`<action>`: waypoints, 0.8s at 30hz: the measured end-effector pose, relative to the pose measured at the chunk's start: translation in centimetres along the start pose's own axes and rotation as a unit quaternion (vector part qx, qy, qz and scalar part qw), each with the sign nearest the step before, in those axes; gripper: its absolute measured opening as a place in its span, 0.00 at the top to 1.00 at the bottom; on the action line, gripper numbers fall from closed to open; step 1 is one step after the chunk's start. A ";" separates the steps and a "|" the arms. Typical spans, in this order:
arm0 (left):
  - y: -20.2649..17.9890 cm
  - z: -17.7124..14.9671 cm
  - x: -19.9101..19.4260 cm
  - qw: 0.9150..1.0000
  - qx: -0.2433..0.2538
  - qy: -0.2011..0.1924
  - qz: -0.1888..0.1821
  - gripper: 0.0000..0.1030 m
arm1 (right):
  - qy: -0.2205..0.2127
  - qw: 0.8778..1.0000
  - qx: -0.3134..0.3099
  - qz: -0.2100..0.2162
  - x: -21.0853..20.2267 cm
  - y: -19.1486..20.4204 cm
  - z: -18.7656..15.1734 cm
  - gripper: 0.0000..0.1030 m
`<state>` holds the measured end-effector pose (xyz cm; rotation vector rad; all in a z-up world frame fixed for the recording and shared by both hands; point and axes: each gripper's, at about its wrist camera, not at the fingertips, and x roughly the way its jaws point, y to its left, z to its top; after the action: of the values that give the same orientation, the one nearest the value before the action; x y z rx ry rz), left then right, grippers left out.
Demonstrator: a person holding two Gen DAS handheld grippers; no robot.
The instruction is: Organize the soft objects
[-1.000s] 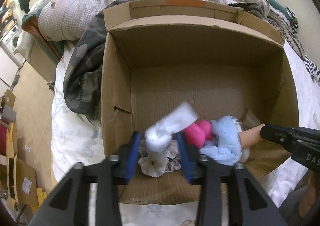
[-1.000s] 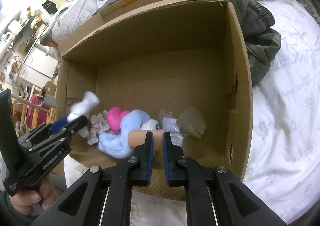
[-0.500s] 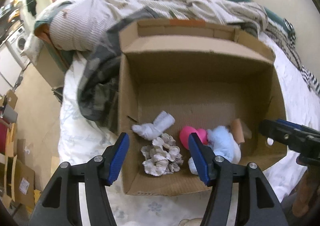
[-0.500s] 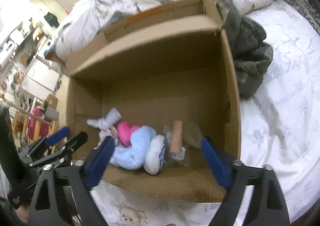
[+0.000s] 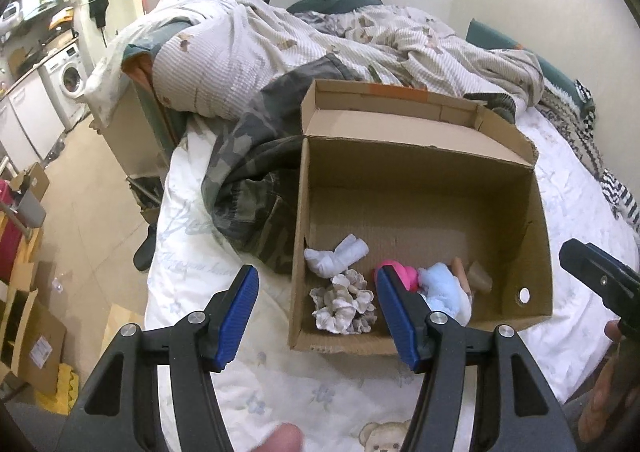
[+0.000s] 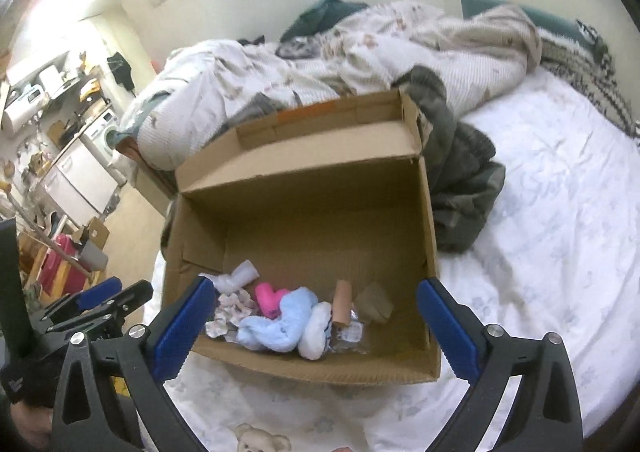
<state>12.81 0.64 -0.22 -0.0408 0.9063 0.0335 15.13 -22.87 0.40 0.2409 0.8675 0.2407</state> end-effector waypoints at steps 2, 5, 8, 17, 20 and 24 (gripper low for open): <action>0.2 -0.4 -0.8 1.000 -0.002 -0.005 -0.003 0.43 | -0.006 1.000 0.003 -0.001 -0.7 0.0 -0.6 0.00; 0.5 -1.3 -1.8 1.000 -0.002 -0.012 0.003 0.27 | -0.007 1.000 0.007 -0.001 -1.3 0.3 -1.5 0.00; 0.7 -2.1 -2.4 1.000 -0.006 -0.014 -0.004 0.16 | -0.009 1.000 -0.003 -0.005 -1.9 0.7 -2.4 0.00; 0.9 -4.1 -4.1 1.000 -0.011 -0.023 -0.010 0.01 | 0.014 0.999 0.025 0.017 -2.0 0.8 -5.1 0.00; 1.0 -4.3 -4.1 1.000 -0.017 -0.023 -0.010 0.01 | 0.009 1.000 0.014 0.005 -1.6 1.2 -5.5 0.00; 0.9 -4.3 -4.2 0.999 -0.010 -0.033 0.002 0.01 | 0.006 1.000 0.004 -0.010 -1.3 1.5 -5.6 0.00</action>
<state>6.80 1.31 0.37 -0.0563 0.8409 0.0482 9.83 -21.25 -1.64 0.2377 0.8818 0.2198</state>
